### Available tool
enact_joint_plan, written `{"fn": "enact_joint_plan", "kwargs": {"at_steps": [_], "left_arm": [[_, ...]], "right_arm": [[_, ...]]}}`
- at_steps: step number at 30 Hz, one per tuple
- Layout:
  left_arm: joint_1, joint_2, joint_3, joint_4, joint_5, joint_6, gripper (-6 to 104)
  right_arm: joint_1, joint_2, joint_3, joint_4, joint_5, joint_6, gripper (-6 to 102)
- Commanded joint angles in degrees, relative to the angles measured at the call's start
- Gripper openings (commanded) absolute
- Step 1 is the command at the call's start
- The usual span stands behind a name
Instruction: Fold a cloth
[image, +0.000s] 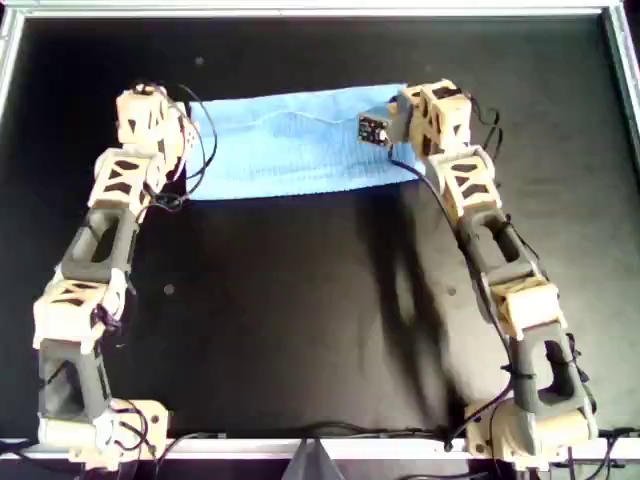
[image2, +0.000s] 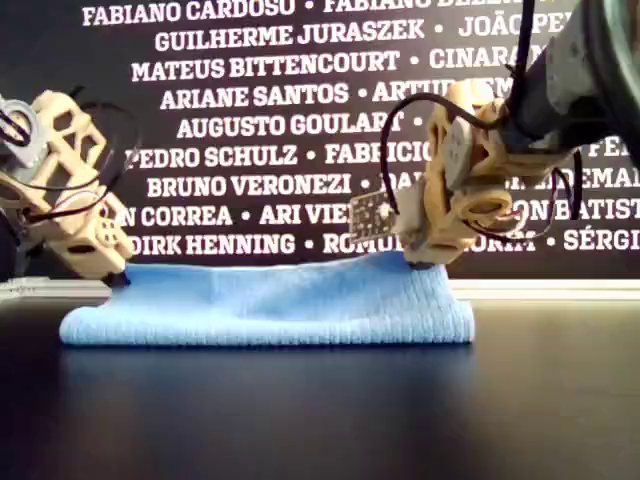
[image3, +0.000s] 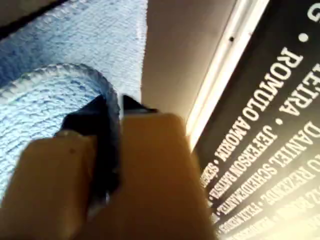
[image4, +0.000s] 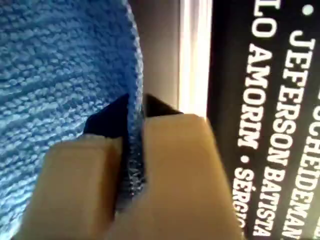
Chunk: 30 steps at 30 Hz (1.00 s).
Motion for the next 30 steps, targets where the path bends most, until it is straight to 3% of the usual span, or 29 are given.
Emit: {"fn": "enact_joint_plan", "kwargs": {"at_steps": [1, 6, 11, 16, 19, 23, 25, 30], "left_arm": [[0.62, 2.29, -4.13, -1.14, -0.62, -0.44, 34], [0.88, 1.41, -3.69, -1.14, -0.62, 0.26, 62], [1.14, -0.97, -3.69, -1.05, -0.53, 0.35, 76], [1.32, 1.23, -2.72, 0.88, -0.70, 0.35, 77], [1.41, 10.37, 0.97, 6.68, -0.70, 0.35, 77], [1.32, 28.65, 9.05, 17.40, -0.70, 0.35, 77], [1.32, 37.79, 13.18, 21.01, -0.70, -0.53, 77], [0.79, 62.58, 27.51, 28.21, -0.70, -0.62, 77]], "right_arm": [[-0.44, 2.02, -5.45, -2.20, 0.35, -0.35, 34], [-0.44, 2.02, -5.45, -2.20, 0.35, -0.35, 49], [-0.53, 2.55, -5.45, -2.11, 0.26, -0.35, 51], [-0.97, 4.83, -4.31, -0.79, 0.26, -0.44, 51], [-2.29, 11.07, -3.87, 3.34, 0.26, -0.44, 51], [-2.81, 23.20, -3.87, 20.30, 0.26, -0.35, 52], [-2.81, 29.27, -3.96, 30.85, 0.35, 0.53, 52], [-2.72, 44.03, -5.27, 52.47, 0.35, 0.70, 52]]}}
